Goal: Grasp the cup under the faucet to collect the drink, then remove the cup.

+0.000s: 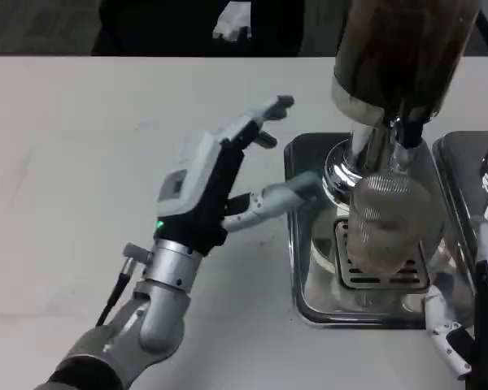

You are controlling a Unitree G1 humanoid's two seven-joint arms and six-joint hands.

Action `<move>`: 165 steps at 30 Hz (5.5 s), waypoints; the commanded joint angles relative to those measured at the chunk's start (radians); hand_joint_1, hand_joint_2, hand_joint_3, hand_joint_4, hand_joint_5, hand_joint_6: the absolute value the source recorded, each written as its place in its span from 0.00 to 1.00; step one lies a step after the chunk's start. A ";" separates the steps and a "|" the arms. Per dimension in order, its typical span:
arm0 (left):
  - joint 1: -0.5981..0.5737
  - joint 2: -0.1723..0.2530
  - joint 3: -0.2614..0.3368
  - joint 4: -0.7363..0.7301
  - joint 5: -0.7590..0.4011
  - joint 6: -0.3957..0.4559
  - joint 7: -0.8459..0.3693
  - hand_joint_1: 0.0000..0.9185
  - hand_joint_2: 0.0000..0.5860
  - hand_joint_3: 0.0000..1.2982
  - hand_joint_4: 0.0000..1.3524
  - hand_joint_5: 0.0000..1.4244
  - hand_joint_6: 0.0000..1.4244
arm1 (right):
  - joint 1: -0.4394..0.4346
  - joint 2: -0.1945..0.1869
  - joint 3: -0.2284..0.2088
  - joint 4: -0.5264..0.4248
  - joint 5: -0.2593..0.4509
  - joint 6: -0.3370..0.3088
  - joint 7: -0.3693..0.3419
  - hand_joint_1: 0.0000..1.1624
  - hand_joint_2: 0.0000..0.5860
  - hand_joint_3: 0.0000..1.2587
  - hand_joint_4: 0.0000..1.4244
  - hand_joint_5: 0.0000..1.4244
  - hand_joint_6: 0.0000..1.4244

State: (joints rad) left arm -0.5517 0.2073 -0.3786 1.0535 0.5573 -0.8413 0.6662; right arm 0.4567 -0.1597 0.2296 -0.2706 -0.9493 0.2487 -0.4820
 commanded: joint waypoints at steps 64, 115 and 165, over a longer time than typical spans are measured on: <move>-0.037 -0.135 0.098 -0.429 -0.516 0.013 -1.296 0.00 0.14 0.03 0.00 0.09 0.04 | -0.057 0.035 -0.014 0.047 0.063 -0.048 0.002 0.20 0.88 0.02 0.00 0.00 0.02; -0.030 -0.114 0.071 -0.405 -0.517 0.004 -1.256 0.00 0.16 0.06 0.00 0.09 0.05 | -0.188 0.034 -0.178 0.235 0.656 -0.373 0.267 0.52 0.39 0.00 0.00 0.00 0.00; -0.013 -0.105 0.083 -0.414 -0.515 0.016 -1.220 0.00 0.18 0.08 0.00 0.10 0.06 | -0.333 0.073 -0.176 0.392 0.686 -0.430 0.285 0.58 0.39 0.00 0.00 0.00 0.00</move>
State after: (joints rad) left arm -0.5877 0.0950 -0.2894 0.6362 0.0232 -0.8402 -0.5456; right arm 0.1339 -0.0898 0.0514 0.1116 -0.2593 -0.1655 -0.1931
